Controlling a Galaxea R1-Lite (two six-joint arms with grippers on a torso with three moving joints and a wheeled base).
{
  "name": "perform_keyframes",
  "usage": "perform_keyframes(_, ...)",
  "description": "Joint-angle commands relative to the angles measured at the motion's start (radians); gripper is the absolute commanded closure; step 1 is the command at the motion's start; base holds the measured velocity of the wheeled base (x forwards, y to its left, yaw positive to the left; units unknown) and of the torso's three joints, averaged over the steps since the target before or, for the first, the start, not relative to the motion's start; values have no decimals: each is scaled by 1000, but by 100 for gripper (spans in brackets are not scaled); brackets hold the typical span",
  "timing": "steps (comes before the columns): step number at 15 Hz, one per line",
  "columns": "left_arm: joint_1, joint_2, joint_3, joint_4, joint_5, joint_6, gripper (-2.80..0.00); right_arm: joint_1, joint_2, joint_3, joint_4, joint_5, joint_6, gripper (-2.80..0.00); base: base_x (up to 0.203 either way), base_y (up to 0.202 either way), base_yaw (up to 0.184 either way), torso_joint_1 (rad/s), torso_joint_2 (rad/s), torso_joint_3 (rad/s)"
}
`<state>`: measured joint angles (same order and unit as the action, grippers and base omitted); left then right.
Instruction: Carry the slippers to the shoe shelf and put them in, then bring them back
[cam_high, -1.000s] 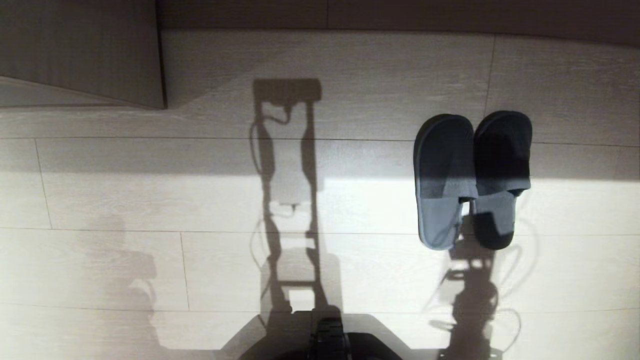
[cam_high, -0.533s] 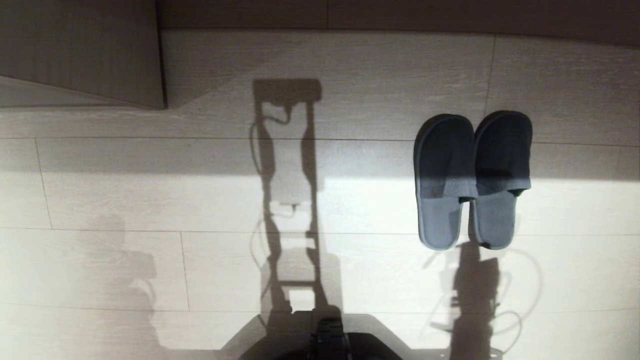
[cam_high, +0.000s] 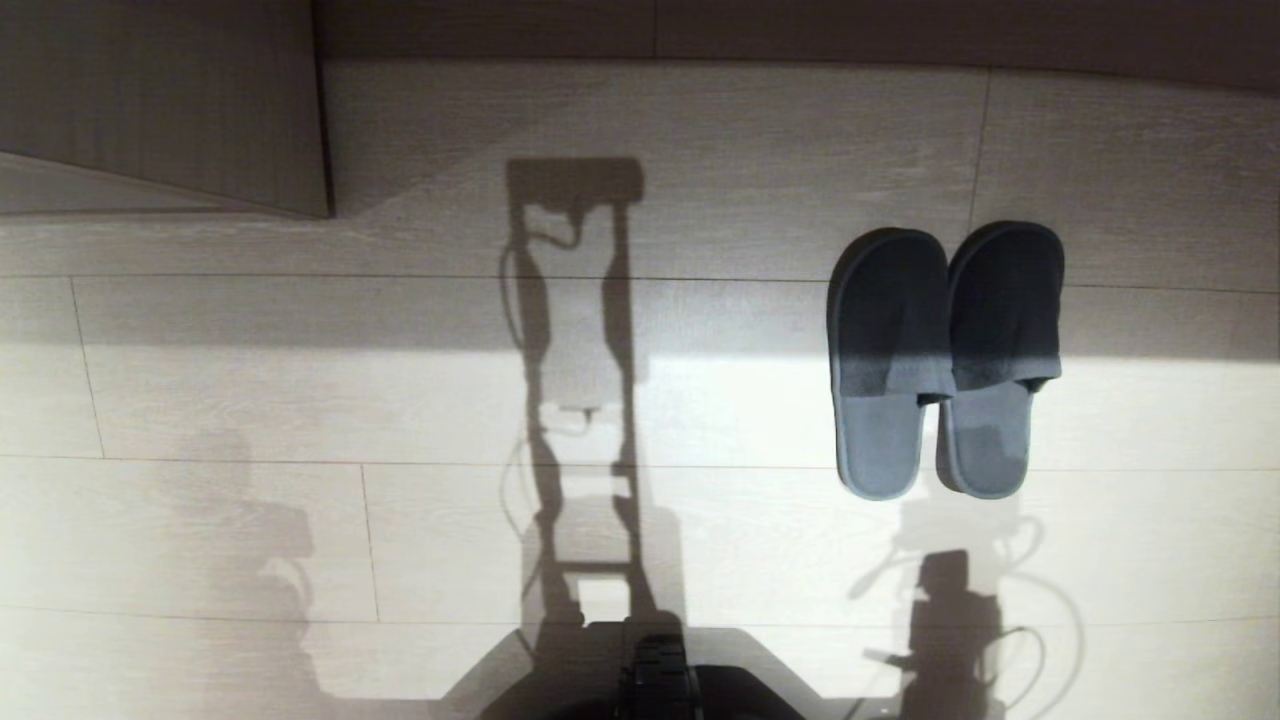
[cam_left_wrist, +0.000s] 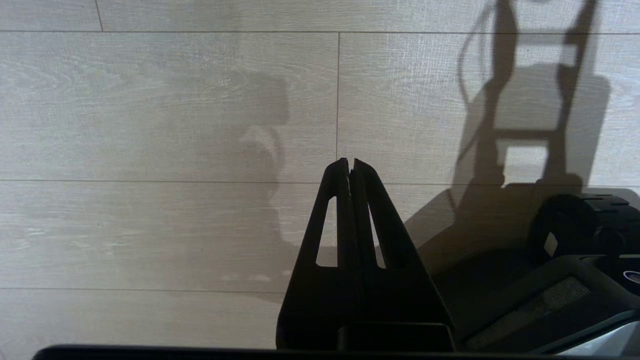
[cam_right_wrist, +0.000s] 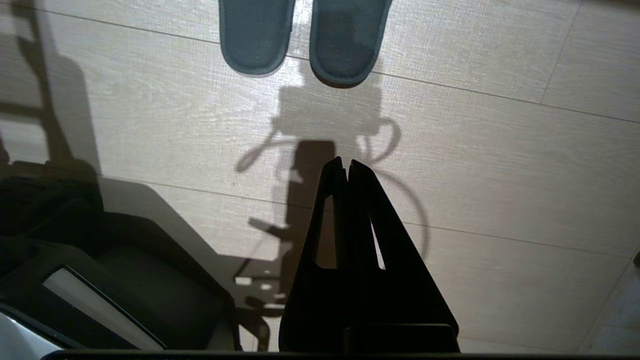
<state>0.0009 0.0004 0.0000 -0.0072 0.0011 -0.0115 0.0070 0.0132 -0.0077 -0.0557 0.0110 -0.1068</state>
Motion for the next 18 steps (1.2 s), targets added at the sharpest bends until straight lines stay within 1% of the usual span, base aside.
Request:
perform_keyframes(1,1,0,0,0,0,-1,0,1,-10,8,2,4,-1,0,0,0,0,0,0,0)
perform_keyframes(2,1,0,0,0,0,-1,0,1,-10,8,3,4,0,0,0,0,0,2,2,29)
perform_keyframes(3,1,1,0,0,0,-2,0,1,-11,8,43,2,17,0,0,0,0,1,-4,69)
perform_keyframes(5,-1,0,0,0,0,-4,0,1,-12,8,52,-1,51,0,0,0,0,2,6,168)
perform_keyframes(7,-1,0,0,0,0,-4,0,1,-12,8,50,-9,108,0,0,0,0,5,1,199)
perform_keyframes(18,1,1,0,0,0,-4,0,1,-12,9,48,-9,110,0,0,0,0,3,1,203)
